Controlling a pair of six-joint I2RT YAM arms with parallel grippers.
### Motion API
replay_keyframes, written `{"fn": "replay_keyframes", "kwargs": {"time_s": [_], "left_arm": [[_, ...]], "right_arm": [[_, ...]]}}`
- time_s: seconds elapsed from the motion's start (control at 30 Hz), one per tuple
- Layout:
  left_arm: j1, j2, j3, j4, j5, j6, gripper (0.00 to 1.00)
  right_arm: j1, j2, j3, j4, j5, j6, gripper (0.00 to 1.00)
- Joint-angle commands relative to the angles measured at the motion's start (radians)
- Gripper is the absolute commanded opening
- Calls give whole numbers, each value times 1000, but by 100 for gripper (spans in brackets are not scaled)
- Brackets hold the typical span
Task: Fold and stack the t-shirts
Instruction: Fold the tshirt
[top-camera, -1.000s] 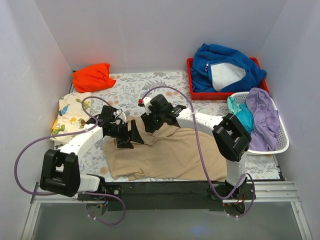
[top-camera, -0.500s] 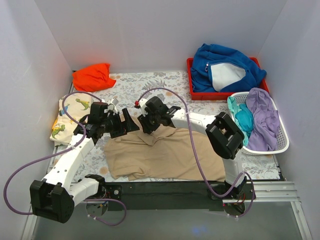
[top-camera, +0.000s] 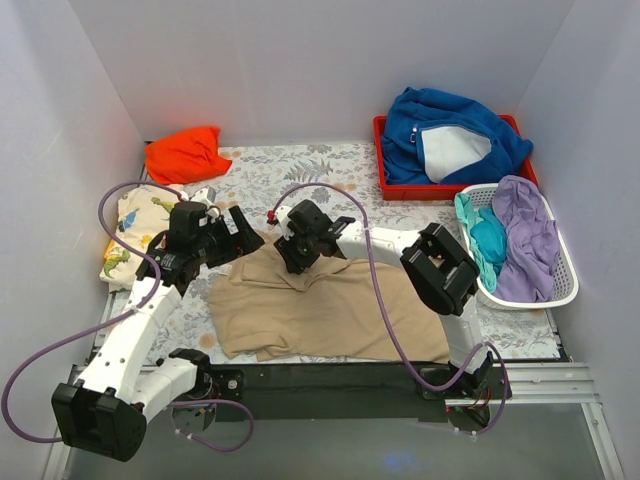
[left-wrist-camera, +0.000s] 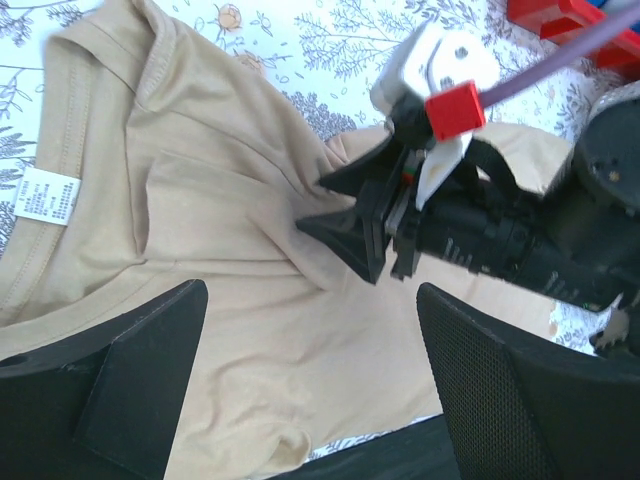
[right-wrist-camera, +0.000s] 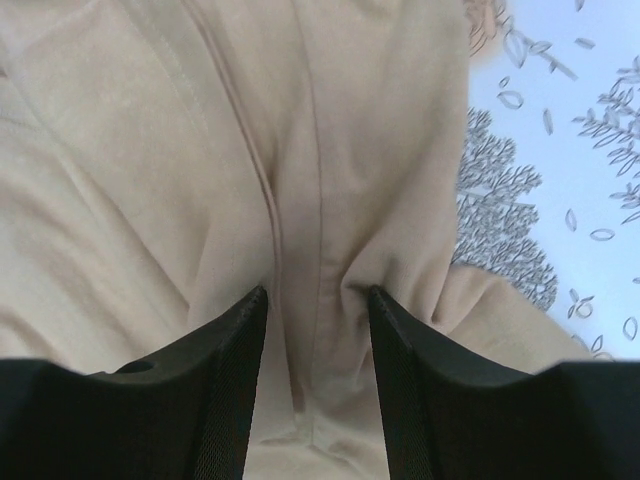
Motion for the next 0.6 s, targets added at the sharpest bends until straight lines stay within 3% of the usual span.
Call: {"fn": "replay_keyframes", "kwargs": {"time_s": [0.0,0.57], "left_arm": [[-1,-22,33,3,-63,-2,85],[-1,-2,-2,43,-29,-12,85]], "right_arm": [[31,-91,-33,1,-1,-21,53],[73,-168,-76,-25,-15,-25,57]]}}
